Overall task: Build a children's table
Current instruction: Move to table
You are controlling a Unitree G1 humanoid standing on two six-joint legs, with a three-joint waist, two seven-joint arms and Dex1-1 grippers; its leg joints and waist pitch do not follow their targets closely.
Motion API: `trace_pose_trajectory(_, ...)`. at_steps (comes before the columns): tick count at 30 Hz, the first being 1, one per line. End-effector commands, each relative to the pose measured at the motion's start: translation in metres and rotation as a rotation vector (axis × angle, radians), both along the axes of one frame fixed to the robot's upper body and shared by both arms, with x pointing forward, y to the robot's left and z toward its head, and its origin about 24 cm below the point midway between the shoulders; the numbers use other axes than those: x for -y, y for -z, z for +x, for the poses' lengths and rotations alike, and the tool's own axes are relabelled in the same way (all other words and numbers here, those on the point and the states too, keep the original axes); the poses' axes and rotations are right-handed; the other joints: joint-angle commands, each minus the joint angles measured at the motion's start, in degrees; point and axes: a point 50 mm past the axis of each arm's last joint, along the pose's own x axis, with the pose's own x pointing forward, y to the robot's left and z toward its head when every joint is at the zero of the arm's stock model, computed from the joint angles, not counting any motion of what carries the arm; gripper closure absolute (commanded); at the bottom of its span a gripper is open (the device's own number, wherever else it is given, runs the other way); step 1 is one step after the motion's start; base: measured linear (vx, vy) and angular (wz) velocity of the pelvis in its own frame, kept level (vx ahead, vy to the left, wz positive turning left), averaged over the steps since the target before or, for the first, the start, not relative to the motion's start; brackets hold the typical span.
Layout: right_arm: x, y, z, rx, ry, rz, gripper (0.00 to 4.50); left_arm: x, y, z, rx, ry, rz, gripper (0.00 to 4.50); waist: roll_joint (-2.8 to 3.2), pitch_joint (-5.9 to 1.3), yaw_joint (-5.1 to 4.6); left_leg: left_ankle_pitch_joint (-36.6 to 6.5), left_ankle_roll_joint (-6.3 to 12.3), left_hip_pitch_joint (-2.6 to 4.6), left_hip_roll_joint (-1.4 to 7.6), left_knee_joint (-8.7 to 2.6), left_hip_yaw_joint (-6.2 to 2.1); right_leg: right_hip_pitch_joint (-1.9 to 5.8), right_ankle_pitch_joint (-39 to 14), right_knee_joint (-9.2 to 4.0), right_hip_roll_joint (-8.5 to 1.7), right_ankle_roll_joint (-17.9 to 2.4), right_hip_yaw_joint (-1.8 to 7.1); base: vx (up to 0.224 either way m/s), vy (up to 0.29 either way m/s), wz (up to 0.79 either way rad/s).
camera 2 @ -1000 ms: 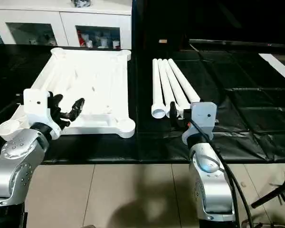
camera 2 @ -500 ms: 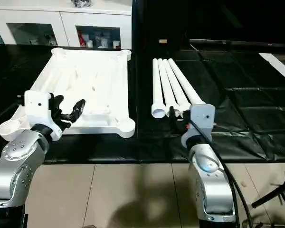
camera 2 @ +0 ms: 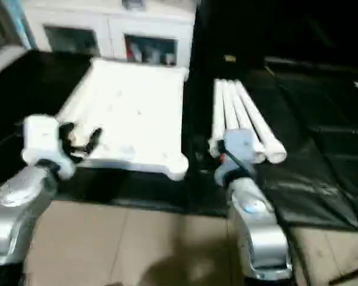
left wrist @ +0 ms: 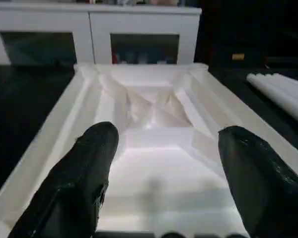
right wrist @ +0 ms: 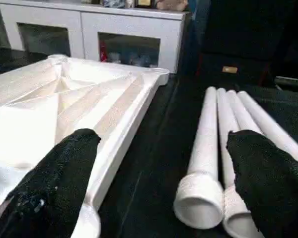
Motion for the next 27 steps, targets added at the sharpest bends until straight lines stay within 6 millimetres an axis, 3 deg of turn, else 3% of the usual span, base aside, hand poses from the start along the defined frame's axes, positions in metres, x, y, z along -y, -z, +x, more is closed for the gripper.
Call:
trace_pose_trajectory(1, 0.007, -0.001, 0.000, -0.004, 0.021, 0.004, 0.06, 0.008, -0.001, -0.001, 0.008, 0.037, 0.008, 0.84, 0.81, -2.83, -1.16, -36.91, -3.14, 2.63, 4.61, -6.72, -2.11, -0.29, -10.99, -4.21, -2.96, -7.96, 2.34, 0.098, -0.026, -0.02)
trace_pose_trajectory(2, 0.008, -0.002, 0.000, 0.005, 0.035, -0.010, 0.06, 0.008, -0.001, -0.001, 0.008, 0.040, 0.011, 0.84, 0.23, -3.60, -0.24, -24.51, -0.44, -0.57, 3.27, -5.33, -0.16, 3.20, -10.88, -5.10, -4.36, -8.97, 3.45, 0.098, -0.026, -0.02)
trace_pose_trajectory(3, 0.011, -0.006, 0.001, 0.046, 0.063, -0.041, 0.06, 0.008, -0.002, -0.002, 0.008, 0.043, 0.014, 0.84, 0.11, -3.59, 0.23, -19.79, 0.96, -1.26, 3.15, -4.79, 0.32, 3.62, -12.88, -5.69, -4.85, -8.97, 3.73, 0.074, -0.035, -0.02)
trace_pose_trajectory(4, 0.011, -0.007, 0.001, 0.062, 0.070, -0.048, 0.06, 0.008, -0.002, -0.002, 0.008, 0.044, 0.015, 0.84, 0.07, -3.82, 0.64, -15.75, 1.97, -1.24, 3.24, -4.18, 0.65, 3.82, -14.07, -6.02, -5.20, -9.09, 3.83, 0.066, -0.032, 0.00)
trace_pose_trajectory(5, 0.013, -0.011, 0.001, 0.091, 0.080, -0.041, 0.06, 0.008, -0.002, -0.002, 0.009, 0.045, 0.016, 0.84, 0.45, -4.47, 0.75, -7.78, 4.00, -1.78, 3.35, -3.76, 0.98, 4.45, -12.24, -5.42, -4.08, -8.77, 3.18, 0.066, -0.032, 0.00)
trace_pose_trajectory(6, 0.016, -0.015, 0.001, 0.109, 0.116, -0.007, 0.06, 0.008, -0.002, -0.002, 0.009, 0.048, 0.016, 0.84, 0.84, -4.73, 0.31, -5.40, 5.13, -0.62, 3.47, -4.08, 0.80, 3.64, -7.71, -4.42, -2.54, -9.20, 2.40, 0.106, -0.018, 0.00)
trace_pose_trajectory(8, 0.020, -0.020, 0.000, 0.126, 0.143, 0.008, 0.06, 0.008, -0.002, -0.002, 0.009, 0.052, 0.017, 0.84, 1.17, -5.07, -0.21, -2.31, 7.36, 1.21, 3.79, -4.09, 0.04, 2.67, -1.60, -3.03, -1.13, -10.02, 1.62, 0.142, -0.004, 0.04)
trace_pose_trajectory(9, 0.020, -0.020, 0.000, 0.130, 0.141, 0.014, 0.06, 0.008, -0.002, -0.002, 0.009, 0.052, 0.017, 0.84, 1.28, -5.15, -0.87, 0.36, 11.51, 2.59, 4.37, -4.05, -1.11, 1.83, 1.93, -1.69, -0.41, -10.42, 0.95, 0.141, 0.000, 0.02)
trace_pose_trajectory(10, 0.020, -0.021, -0.001, 0.121, 0.129, 0.038, 0.06, 0.008, -0.001, -0.002, 0.009, 0.051, 0.013, 0.84, 2.17, -5.26, -1.45, 2.94, 16.52, 4.70, 4.98, -3.58, -2.05, 0.00, 2.77, -0.50, -0.15, -10.34, 0.50, 0.102, -0.010, 0.02)
trace_pose_trajectory(11, 0.020, -0.021, -0.001, 0.119, 0.126, 0.043, 0.06, 0.008, -0.001, -0.001, 0.010, 0.051, 0.012, 0.84, 2.34, -5.27, -1.82, 3.81, 18.86, 5.74, 5.48, -3.38, -2.67, -1.05, 2.12, 0.01, -0.09, -10.03, 0.37, 0.102, -0.010, 0.02)
trace_pose_trajectory(12, 0.020, -0.020, -0.001, 0.116, 0.118, 0.045, 0.06, 0.008, -0.001, -0.001, 0.009, 0.049, 0.007, 0.84, 1.51, -5.17, -2.23, 4.88, 22.21, 6.45, 6.04, -2.97, -3.32, -2.18, 2.41, 0.61, -0.64, -9.19, 0.81, 0.088, -0.027, 0.03)
trace_pose_trajectory(13, 0.021, -0.020, -0.001, 0.117, 0.117, 0.042, 0.06, 0.008, -0.001, -0.001, 0.009, 0.048, 0.007, 0.84, 0.94, -4.82, -1.57, 5.27, 23.07, 4.51, 4.76, -2.22, -1.88, -0.87, 4.94, -0.21, -1.78, -9.18, 1.99, 0.086, -0.041, 0.01)
trace_pose_trajectory(14, 0.021, -0.018, -0.002, 0.131, 0.136, -0.014, 0.06, 0.009, 0.001, 0.000, 0.007, 0.048, 0.004, 0.84, -0.38, -5.12, -0.31, 4.85, 20.05, -1.35, 0.86, -0.12, 0.85, 4.69, 10.12, -1.93, -2.67, -10.09, 4.17, 0.086, -0.041, 0.01)
trace_pose_trajectory(15, 0.018, -0.011, -0.003, 0.086, 0.101, -0.053, 0.06, 0.009, 0.001, 0.000, 0.006, 0.048, 0.002, 0.84, 0.02, -4.76, 0.55, 3.29, 17.74, -2.88, 0.65, 0.12, 1.24, 5.52, 8.73, -3.14, -3.83, -10.24, 4.87, 0.053, -0.035, 0.04)
trace_pose_trajectory(16, 0.017, -0.008, -0.003, 0.065, 0.086, -0.067, 0.06, 0.010, 0.002, 0.000, 0.005, 0.048, 0.001, 0.84, 0.32, -4.75, 0.86, 2.30, 13.59, -3.50, 1.94, -0.02, 0.80, 6.14, 6.47, -3.36, -3.98, -10.12, 4.82, 0.000, 0.000, 0.00)
trace_pose_trajectory(17, 0.015, -0.005, -0.005, 0.038, 0.067, -0.024, 0.06, 0.011, 0.002, -0.001, 0.005, 0.050, -0.001, 0.84, 0.82, -4.87, 0.68, 2.59, 10.72, -1.98, 2.48, -0.98, 0.65, 5.41, 4.86, -2.74, -1.87, -9.77, 3.53, 0.000, 0.000, 0.00)
trace_pose_trajectory(18, 0.014, -0.003, -0.007, 0.021, 0.059, 0.056, 0.06, 0.011, 0.002, -0.001, 0.005, 0.051, -0.002, 0.84, 1.05, -5.01, 0.35, 3.17, 10.40, -0.89, 2.73, -1.38, 0.36, 4.84, 5.29, -2.07, -0.92, -9.66, 2.97, 0.054, -0.034, 0.04)
trace_pose_trajectory(19, 0.014, -0.002, -0.008, 0.019, 0.058, 0.071, 0.06, 0.011, 0.002, -0.001, 0.005, 0.051, -0.003, 0.84, 1.78, -5.30, -0.48, 6.07, 12.78, 1.80, 3.78, -2.01, -1.14, 3.11, 6.54, -0.46, 0.30, -9.22, 1.85, 0.076, -0.043, 0.01)
trace_pose_trajectory(20, 0.013, 0.001, -0.009, -0.004, 0.046, 0.087, 0.06, 0.012, 0.002, -0.001, 0.005, 0.051, -0.006, 0.84, 1.39, -5.34, -1.72, 8.69, 19.28, 4.98, 5.63, -2.18, -3.47, -0.02, 5.29, 1.37, 0.75, -8.27, 1.13, 0.076, -0.043, 0.01)
trace_pose_trajectory(21, 0.013, 0.002, -0.009, -0.012, 0.044, 0.072, 0.06, 0.012, 0.002, -0.002, 0.005, 0.050, -0.008, 0.84, 1.81, -5.33, -2.14, 8.24, 22.07, 7.31, 6.95, -2.07, -4.78, -2.72, 2.01, 2.50, 0.48, -8.21, 0.98, 0.078, -0.046, 0.04)
trace_pose_trajectory(22, 0.014, 0.002, -0.009, -0.014, 0.044, 0.058, 0.06, 0.012, 0.002, -0.002, 0.005, 0.050, -0.009, 0.84, 1.77, -5.34, -2.84, 8.84, 24.84, 8.62, 8.12, -2.07, -6.21, -4.40, -0.75, 3.55, 0.12, -7.39, 1.20, 0.000, 0.000, 0.00)
trace_pose_trajectory(23, 0.013, 0.004, -0.008, -0.027, 0.033, 0.063, 0.06, 0.011, 0.003, -0.002, 0.003, 0.049, -0.010, 0.84, 0.77, -4.62, -2.83, 6.66, 26.81, 8.08, 8.24, -1.90, -5.95, -5.41, -1.33, 3.36, -1.83, -5.20, 3.22, 0.000, 0.000, 0.00)
trace_pose_trajectory(24, 0.013, 0.004, -0.008, -0.022, 0.029, 0.055, 0.06, 0.011, 0.003, -0.003, 0.002, 0.048, -0.011, 0.84, -0.23, -4.54, -2.37, 4.91, 24.71, 5.29, 5.95, -1.06, -3.78, -2.83, 2.46, 1.20, -2.84, -5.80, 4.32, 0.000, 0.000, 0.00)
trace_pose_trajectory(25, 0.013, 0.004, -0.008, -0.015, 0.026, 0.041, 0.06, 0.011, 0.003, -0.003, 0.002, 0.047, -0.012, 0.84, -2.17, -4.59, 0.18, -0.03, 18.28, -3.10, -0.71, 3.50, 0.90, 5.39, 7.98, -2.50, -4.33, -7.72, 8.62, 0.000, 0.000, 0.00)
trace_pose_trajectory(26, 0.013, 0.004, -0.008, -0.013, 0.025, 0.038, 0.06, 0.011, 0.003, -0.003, 0.002, 0.047, -0.012, 0.84, -1.31, -4.22, 1.55, -1.84, 11.79, -5.25, 1.33, 5.39, -0.29, 6.58, 4.53, -4.23, -8.29, -9.22, 10.40, 0.000, 0.000, 0.00)
trace_pose_trajectory(27, 0.013, 0.005, -0.008, -0.011, 0.027, 0.034, 0.06, 0.011, 0.003, -0.003, 0.002, 0.043, -0.012, 0.84, -1.34, -3.60, 1.42, -1.71, 8.76, -5.29, 1.57, 4.83, -0.30, 6.19, 0.75, -4.44, -7.14, -9.84, 9.17, 0.025, -0.054, 0.02)
